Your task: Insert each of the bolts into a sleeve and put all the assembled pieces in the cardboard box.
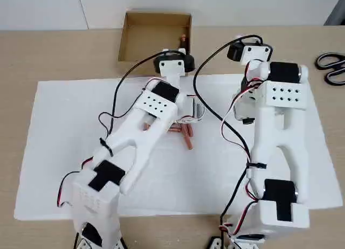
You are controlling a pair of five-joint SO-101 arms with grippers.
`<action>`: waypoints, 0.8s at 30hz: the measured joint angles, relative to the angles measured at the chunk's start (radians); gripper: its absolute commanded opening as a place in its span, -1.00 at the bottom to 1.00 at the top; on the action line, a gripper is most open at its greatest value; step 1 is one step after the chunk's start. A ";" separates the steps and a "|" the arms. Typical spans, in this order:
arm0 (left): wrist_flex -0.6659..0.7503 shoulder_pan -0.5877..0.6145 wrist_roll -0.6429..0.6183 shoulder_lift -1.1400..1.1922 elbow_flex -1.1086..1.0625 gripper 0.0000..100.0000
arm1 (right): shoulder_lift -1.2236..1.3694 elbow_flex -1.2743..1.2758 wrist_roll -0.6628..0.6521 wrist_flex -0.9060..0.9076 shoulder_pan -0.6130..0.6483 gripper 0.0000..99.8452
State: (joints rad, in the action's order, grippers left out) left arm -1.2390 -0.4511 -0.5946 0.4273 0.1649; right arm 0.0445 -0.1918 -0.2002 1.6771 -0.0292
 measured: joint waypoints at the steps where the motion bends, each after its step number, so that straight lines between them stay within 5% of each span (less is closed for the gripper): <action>1: 0.014 -0.002 -0.012 0.012 0.000 -0.57 | 0.000 0.000 0.000 0.000 0.000 -0.99; 24: 0.222 -0.005 -0.066 0.049 0.000 -0.57 | 0.000 0.003 0.000 0.000 0.000 -0.99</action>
State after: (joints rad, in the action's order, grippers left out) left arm -1.0165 -0.4557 -0.6605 0.4764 0.1649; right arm 0.0445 -0.1887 -0.2002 1.6771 -0.0292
